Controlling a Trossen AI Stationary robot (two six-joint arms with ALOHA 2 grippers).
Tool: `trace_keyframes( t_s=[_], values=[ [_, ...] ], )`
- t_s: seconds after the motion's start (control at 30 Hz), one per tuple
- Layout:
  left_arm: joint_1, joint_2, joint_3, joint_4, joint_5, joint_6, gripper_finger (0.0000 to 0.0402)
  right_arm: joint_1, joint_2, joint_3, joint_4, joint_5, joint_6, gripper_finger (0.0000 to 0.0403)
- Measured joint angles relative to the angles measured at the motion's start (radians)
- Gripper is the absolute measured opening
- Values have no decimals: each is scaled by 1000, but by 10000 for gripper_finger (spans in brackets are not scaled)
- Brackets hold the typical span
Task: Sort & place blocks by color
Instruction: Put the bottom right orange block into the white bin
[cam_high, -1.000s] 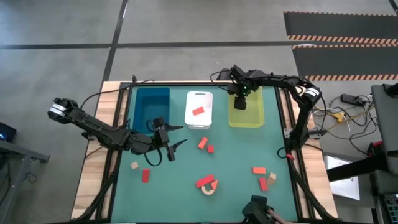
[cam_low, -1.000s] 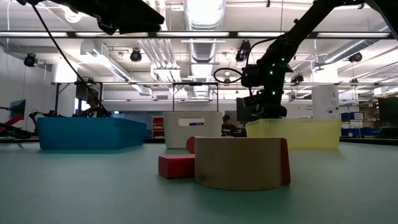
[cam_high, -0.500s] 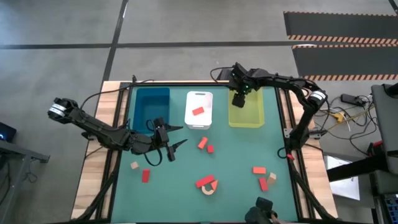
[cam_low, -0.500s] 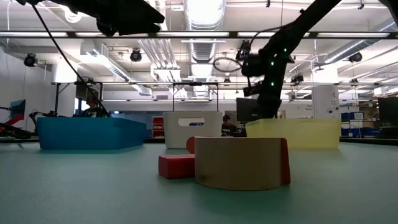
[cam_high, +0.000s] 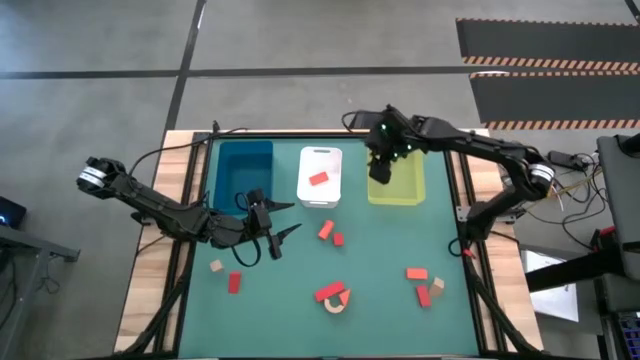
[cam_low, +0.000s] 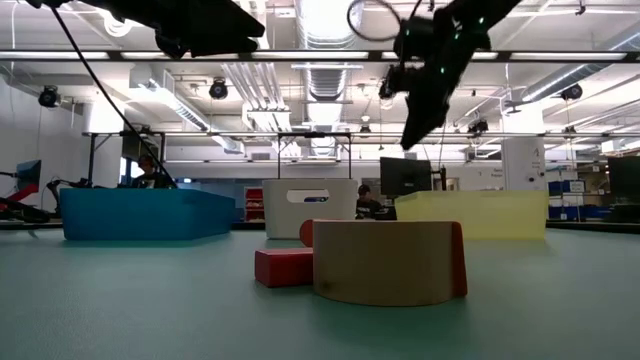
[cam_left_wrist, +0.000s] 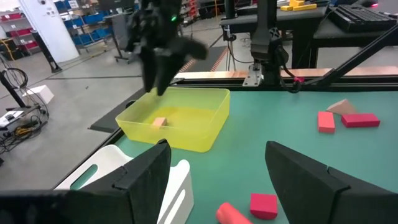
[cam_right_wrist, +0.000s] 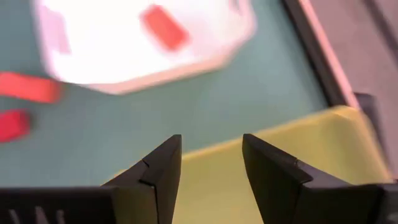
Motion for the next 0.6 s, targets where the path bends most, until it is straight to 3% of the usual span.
trace_keyframes(
  t_s=[0.6],
  values=[
    [0,0,0,1,-1,2,244,476,-99,-5,-67,-3,309,133]
  ],
)
